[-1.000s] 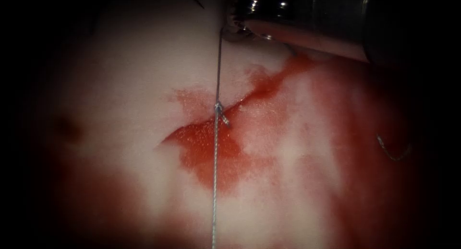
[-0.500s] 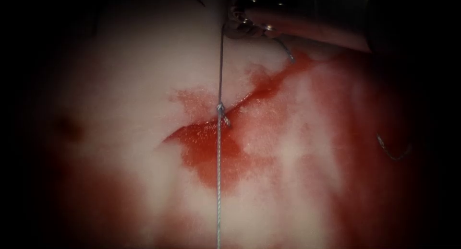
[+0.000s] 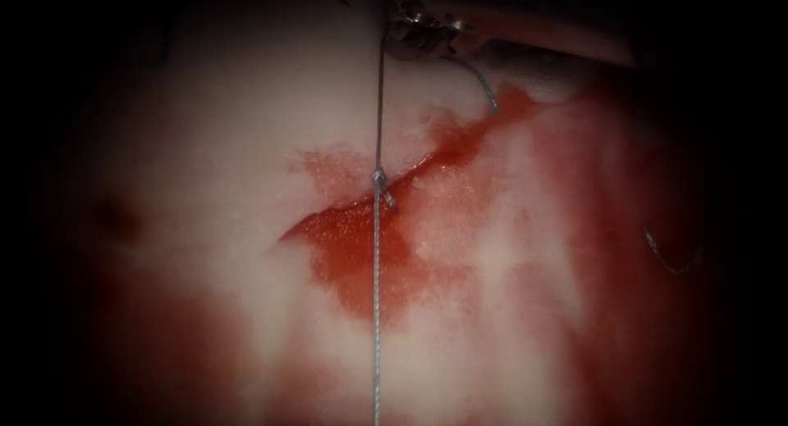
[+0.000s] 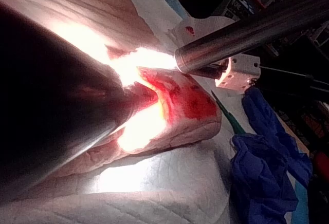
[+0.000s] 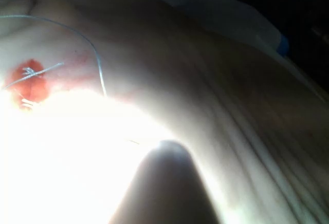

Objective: Wound Closure

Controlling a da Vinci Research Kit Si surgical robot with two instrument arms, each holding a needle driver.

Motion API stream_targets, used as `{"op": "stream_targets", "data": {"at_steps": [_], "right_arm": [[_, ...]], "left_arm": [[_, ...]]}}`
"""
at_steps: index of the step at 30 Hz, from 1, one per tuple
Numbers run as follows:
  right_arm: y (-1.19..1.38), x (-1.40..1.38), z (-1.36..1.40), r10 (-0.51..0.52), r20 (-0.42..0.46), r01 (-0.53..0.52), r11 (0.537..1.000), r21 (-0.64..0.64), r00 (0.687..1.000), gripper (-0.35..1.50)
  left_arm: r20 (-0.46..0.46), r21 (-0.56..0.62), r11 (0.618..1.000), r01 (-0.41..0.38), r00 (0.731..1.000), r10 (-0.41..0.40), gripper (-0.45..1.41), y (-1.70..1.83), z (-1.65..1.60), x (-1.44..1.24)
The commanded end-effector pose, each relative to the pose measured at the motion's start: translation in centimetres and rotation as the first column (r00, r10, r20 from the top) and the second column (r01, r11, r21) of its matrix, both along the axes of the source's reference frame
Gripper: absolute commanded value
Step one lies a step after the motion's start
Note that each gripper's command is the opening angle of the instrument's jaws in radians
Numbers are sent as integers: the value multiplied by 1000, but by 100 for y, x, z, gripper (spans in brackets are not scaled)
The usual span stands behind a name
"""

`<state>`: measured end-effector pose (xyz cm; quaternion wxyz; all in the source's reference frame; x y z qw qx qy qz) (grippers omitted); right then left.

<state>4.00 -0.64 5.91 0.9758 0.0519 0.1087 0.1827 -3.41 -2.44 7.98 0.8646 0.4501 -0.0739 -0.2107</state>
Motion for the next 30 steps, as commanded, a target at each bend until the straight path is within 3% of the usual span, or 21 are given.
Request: {"op": "stream_targets", "data": {"at_steps": [1, 2, 3, 4, 5, 6, 7, 9, 10, 11, 12, 15, 17, 18, 19, 20, 22, 25, 26, 30], "right_arm": [[6, 9, -10, 13, -21, -11, 997, 74, 1000, -35], [3, 8, -13, -4, -24, 6, 996, 94, 1000, -30], [0, 6, -17, -66, -35, 69, 994, 83, 997, 20], [0, 6, -17, -66, -35, 69, 994, 83, 997, 20], [-6, 1, -28, -108, -46, 111, 991, 78, 993, 103], [-10, -4, -37, -114, -57, 118, 989, 85, 992, 106], [-10, -4, -37, -114, -57, 118, 989, 85, 992, 106], [-18, -18, -72, -125, -111, 137, 985, 109, 986, 96], [-22, -29, -98, -76, -167, 97, 988, 122, 983, 89], [-22, -29, -98, -76, -167, 97, 988, 122, 983, 89], [-27, -41, -128, 58, -251, -16, 986, 164, 966, 79], [-37, -49, -151, 174, -338, -118, 976, 181, 925, 89], [-43, -52, -161, 232, -396, -168, 967, 189, 888, 69], [-45, -53, -165, 254, -423, -186, 963, 197, 870, 36], [-46, -53, -168, 276, -451, -199, 957, 211, 849, -16], [-46, -51, -171, 368, -473, -225, 916, 333, 800, -35], [-45, -46, -170, 468, -451, -229, 842, 489, 760, -35], [-49, -38, -166, 463, -459, -206, 838, 506, 758, -35], [-58, -26, -156, 425, -496, -126, 840, 527, 757, -35], [-86, -1, -125, 325, -550, 26, 845, 535, 769, -35]], "left_arm": [[13, -20, 1000, 18, 1000, -18, -45, 18, -1, -3], [12, -24, 999, 38, 999, -37, -45, 24, -2, 1], [15, -33, 998, 60, 998, -60, -45, 32, -3, 5], [15, -33, 998, 60, 998, -60, -45, 32, -3, 5], [24, -69, 993, 94, 995, -92, -45, 50, -8, 16], [14, -86, 992, 96, 995, -95, -45, 57, -11, 21], [14, -86, 992, 96, 995, -95, -45, 57, -11, 21], [-14, -133, 985, 111, 993, -114, -45, 73, -17, 36], [-22, -145, 981, 126, 991, -131, -45, 79, -21, 43], [-22, -145, 981, 126, 991, -131, -45, 79, -21, 43], [-28, -153, 975, 160, 986, -166, -45, 87, -27, 45], [-10, -172, 971, 165, 986, -169, -45, 94, -36, 44], [-15, -201, 968, 148, 988, -154, -45, 95, -39, 44], [-29, -213, 967, 139, 989, -148, -45, 95, -41, 45], [-31, -222, 966, 131, 989, -141, -45, 95, -41, 46], [-24, -231, 964, 129, 990, -138, -45, 94, -42, 47], [-8, -242, 964, 114, 993, -120, -45, 94, -42, 47], [3, -251, 963, 101, 995, -103, -45, 95, -43, 47], [16, -258, 962, 90, 996, -89, -45, 97, -45, 46], [64, -310, 948, 73, 996, -56, -45, 109, -44, 47]]}}
